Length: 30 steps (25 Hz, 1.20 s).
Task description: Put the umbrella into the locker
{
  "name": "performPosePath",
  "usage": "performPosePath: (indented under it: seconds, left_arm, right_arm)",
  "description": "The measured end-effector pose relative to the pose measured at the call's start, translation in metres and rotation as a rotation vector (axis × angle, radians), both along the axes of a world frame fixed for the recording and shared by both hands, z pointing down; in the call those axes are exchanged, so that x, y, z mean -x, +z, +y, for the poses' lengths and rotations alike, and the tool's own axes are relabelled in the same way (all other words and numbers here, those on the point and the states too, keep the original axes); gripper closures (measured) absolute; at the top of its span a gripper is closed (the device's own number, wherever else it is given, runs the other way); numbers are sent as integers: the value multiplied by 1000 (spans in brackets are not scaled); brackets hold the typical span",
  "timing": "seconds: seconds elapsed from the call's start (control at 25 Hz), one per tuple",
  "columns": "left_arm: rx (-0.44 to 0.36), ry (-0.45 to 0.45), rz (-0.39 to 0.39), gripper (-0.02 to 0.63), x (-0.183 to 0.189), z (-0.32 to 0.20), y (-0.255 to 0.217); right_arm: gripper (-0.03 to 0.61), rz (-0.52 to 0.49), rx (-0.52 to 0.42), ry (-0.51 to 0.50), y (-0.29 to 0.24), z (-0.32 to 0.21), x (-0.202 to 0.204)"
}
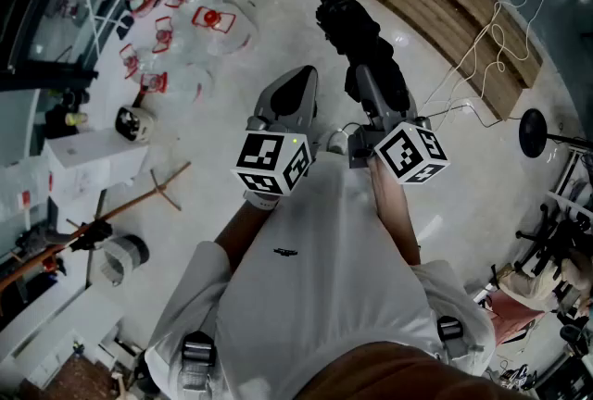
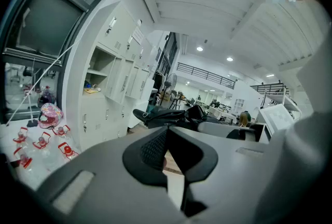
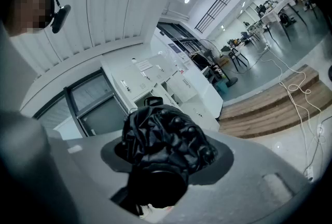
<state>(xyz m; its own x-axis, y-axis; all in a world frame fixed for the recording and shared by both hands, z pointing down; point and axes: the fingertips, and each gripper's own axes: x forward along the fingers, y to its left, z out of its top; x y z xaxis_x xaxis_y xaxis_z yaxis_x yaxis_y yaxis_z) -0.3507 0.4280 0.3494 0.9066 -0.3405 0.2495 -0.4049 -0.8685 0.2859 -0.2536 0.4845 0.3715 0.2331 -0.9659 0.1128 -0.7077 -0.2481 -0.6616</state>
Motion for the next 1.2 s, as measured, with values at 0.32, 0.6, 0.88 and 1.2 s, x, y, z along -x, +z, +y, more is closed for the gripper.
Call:
performPosePath:
  seconds: [0.32, 0.6, 0.88, 1.2]
  left_arm:
    - [8, 6, -7, 600, -8, 5, 2]
    - [13, 13, -19, 601, -24, 14, 8]
    - [1, 12, -15, 600, -45, 33, 7]
    - [14, 14, -48, 600, -61, 47, 25]
  right_arm:
    - [327, -33, -5, -45, 0, 1, 4]
    - [327, -60, -26, -47, 1, 9, -8]
    - [327, -49, -40, -59, -3, 26, -26]
    - [325, -123, -61, -77, 6, 37, -46]
